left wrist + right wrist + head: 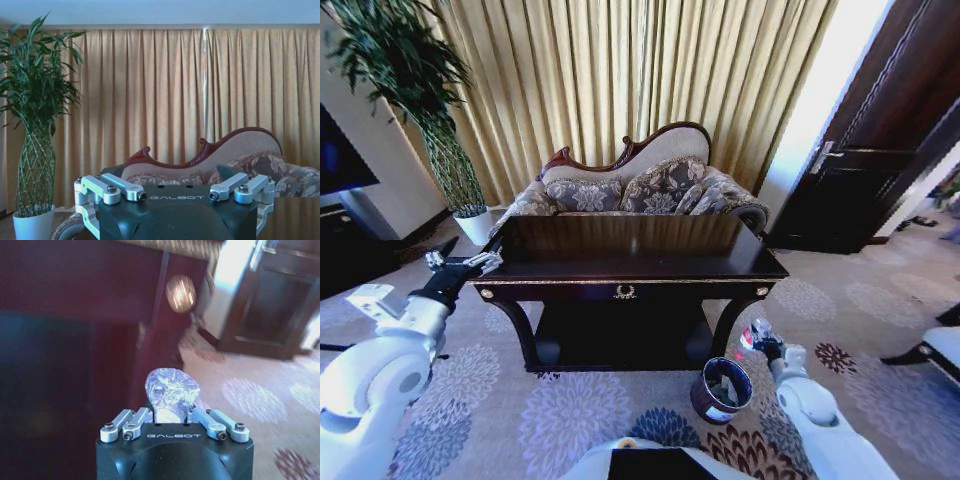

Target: Move to the front of the table and place the trash on the table into the trash bin.

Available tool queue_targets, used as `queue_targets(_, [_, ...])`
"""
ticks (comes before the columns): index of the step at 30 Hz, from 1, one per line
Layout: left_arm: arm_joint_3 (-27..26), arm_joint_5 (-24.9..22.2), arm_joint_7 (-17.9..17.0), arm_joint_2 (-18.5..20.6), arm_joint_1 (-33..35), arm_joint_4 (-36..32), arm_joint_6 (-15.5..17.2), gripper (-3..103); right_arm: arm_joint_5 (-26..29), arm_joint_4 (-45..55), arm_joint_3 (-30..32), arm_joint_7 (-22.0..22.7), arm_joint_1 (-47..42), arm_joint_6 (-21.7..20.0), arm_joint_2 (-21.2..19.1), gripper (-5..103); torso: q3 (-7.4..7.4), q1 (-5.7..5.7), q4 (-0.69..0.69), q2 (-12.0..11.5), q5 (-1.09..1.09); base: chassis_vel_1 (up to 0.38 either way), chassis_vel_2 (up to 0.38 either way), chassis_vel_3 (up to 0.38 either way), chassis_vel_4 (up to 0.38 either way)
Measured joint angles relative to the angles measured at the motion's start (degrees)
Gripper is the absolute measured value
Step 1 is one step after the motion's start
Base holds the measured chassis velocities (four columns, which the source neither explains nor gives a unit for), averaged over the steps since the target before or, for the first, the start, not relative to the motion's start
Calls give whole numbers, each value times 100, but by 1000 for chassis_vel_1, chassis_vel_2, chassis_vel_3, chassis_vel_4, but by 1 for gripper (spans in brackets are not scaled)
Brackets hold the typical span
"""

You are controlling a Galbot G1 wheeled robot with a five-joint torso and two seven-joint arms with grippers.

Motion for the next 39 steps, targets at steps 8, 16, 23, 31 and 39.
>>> queue_targets(8, [-42,-2,1,7,44,-44,-7,100,-30,-631,-62,189,248,91,145,25,0,0,-1,0,0,0,0,0,0])
queue_targets(16, [25,9,3,-14,37,-69,-12,100,87,-359,-39,189,148,-56,160,52,0,0,-1,0,-1,0,0,0,0])
queue_targets(23, [55,90,7,-20,65,-53,-99,100,115,-323,25,188,99,-72,128,80,-1,0,-1,0,-1,0,0,0,0])
queue_targets(31, [72,119,12,-50,103,-91,-111,100,157,-243,96,179,-1,-77,94,100,-1,0,-1,0,0,0,0,0,0])
queue_targets(39, [70,137,13,-61,134,-106,-116,100,189,-198,131,177,-57,-80,119,100,-1,0,-1,0,0,0,0,0,0])
